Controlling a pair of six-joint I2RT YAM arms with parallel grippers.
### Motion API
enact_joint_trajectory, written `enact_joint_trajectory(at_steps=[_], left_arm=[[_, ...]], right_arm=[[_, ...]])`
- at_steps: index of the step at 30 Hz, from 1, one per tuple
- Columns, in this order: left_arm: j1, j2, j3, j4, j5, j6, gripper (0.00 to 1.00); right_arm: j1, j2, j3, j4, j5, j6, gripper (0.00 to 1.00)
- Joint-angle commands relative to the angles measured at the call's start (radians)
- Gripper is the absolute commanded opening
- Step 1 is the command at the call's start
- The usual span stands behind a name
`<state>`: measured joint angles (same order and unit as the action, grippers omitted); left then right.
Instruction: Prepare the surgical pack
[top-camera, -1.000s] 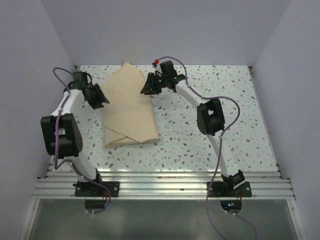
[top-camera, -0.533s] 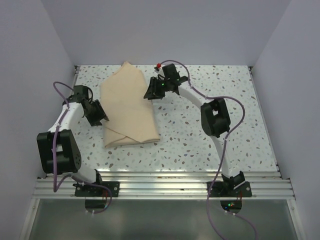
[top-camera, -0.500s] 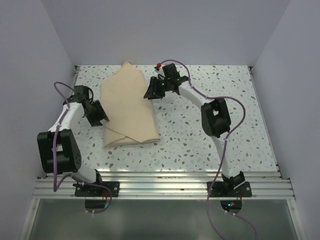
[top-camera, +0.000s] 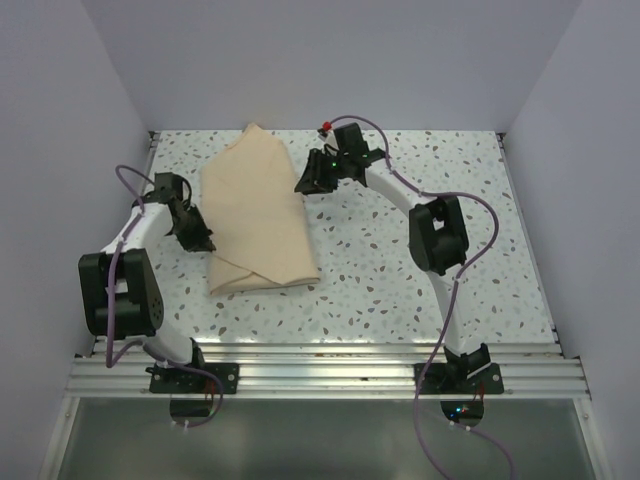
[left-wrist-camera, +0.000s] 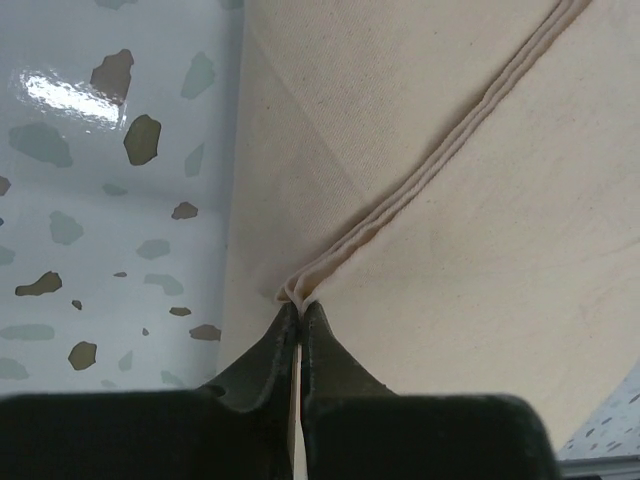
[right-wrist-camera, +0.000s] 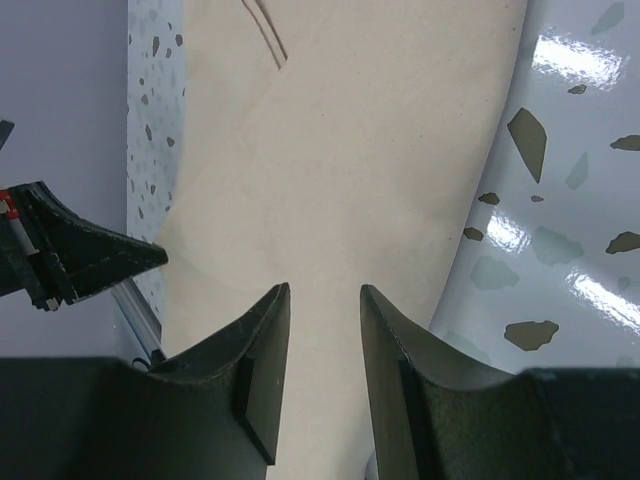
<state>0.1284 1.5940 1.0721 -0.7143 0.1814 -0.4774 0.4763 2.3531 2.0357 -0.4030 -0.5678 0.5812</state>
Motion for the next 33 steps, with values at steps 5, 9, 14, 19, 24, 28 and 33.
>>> enact_joint_trajectory(at_steps=[5, 9, 14, 19, 24, 28, 33], left_arm=[[-0.036, -0.031, 0.175, 0.003, 0.030, -0.004, 0.00], [-0.056, -0.048, 0.273, 0.001, 0.035, -0.047, 0.00], [-0.059, -0.019, 0.330, -0.028, -0.011, -0.046, 0.00], [-0.058, 0.026, 0.290, -0.050, -0.068, -0.024, 0.00], [-0.052, 0.050, 0.187, -0.019, -0.123, -0.003, 0.00], [-0.043, 0.078, 0.131, 0.012, -0.172, 0.019, 0.00], [-0.023, 0.121, 0.101, 0.049, -0.200, 0.034, 0.00]], right_arm=[[-0.013, -0.060, 0.001, 0.006, 0.000, -0.014, 0.38], [-0.019, -0.048, 0.014, -0.002, 0.000, -0.012, 0.38], [-0.028, -0.041, 0.017, -0.005, 0.002, -0.011, 0.37], [-0.036, -0.041, 0.017, -0.005, -0.001, -0.004, 0.37], [-0.036, -0.031, 0.024, 0.013, -0.017, 0.014, 0.37], [-0.024, -0.017, 0.035, 0.026, -0.035, 0.029, 0.36], [-0.002, -0.003, 0.038, 0.043, -0.043, 0.048, 0.34]])
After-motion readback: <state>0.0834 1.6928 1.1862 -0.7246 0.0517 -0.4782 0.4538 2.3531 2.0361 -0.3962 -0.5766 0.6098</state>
